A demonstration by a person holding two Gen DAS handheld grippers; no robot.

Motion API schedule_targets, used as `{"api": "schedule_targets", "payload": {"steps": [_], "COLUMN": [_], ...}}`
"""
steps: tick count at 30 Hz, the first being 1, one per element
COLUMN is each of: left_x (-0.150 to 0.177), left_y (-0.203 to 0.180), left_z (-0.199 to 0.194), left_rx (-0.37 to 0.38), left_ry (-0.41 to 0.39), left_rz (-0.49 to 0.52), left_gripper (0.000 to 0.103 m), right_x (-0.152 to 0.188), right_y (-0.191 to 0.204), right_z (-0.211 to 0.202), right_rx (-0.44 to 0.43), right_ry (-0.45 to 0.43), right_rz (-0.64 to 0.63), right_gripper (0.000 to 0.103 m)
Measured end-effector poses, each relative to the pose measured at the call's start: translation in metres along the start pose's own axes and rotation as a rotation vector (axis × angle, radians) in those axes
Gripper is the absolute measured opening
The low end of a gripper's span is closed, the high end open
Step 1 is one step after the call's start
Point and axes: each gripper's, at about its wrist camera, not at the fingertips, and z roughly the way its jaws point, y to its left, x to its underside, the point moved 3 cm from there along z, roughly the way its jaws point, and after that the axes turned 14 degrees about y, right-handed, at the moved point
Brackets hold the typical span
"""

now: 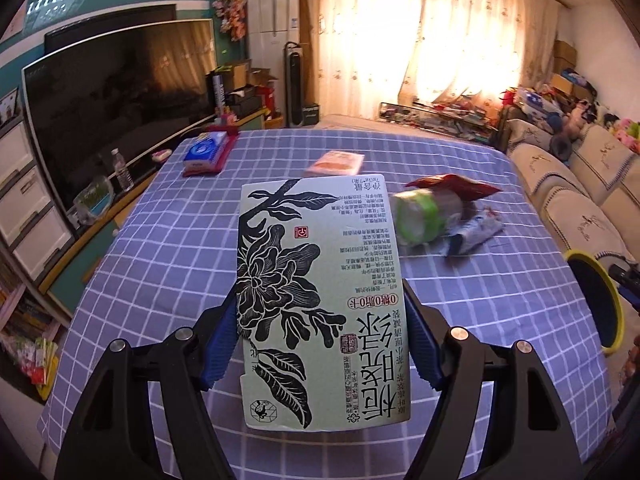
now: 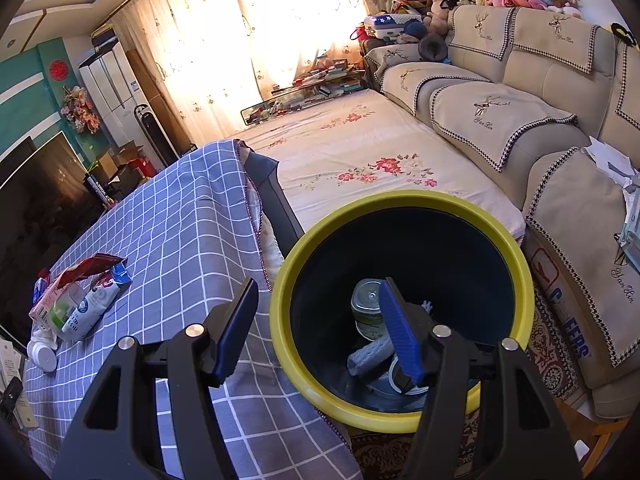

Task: Collect trash
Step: 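Carry the flower-print box over the yellow bin and open the left gripper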

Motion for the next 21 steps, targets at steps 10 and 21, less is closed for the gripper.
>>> {"api": "schedule_targets", "payload": {"steps": [10,21], "left_x": [-0.012,-0.026], "left_y": [-0.092,-0.241], "left_z": [-0.003,-0.005], "left_rx": [0.143,0.335], "left_ry": [-0.001,-0.012], "left_rz": [0.165,0.407], "left_gripper": [0.072,0.072], "right_x": [-0.001,0.004], "right_y": [-0.038,-0.107], "right_z": [-0.015,-0.031], "right_rx": [0.029,0.098], "right_ry": [-0.036,-0.066], "right_rz": [0.069,0.191], "right_gripper": [0.06,0.06]}}
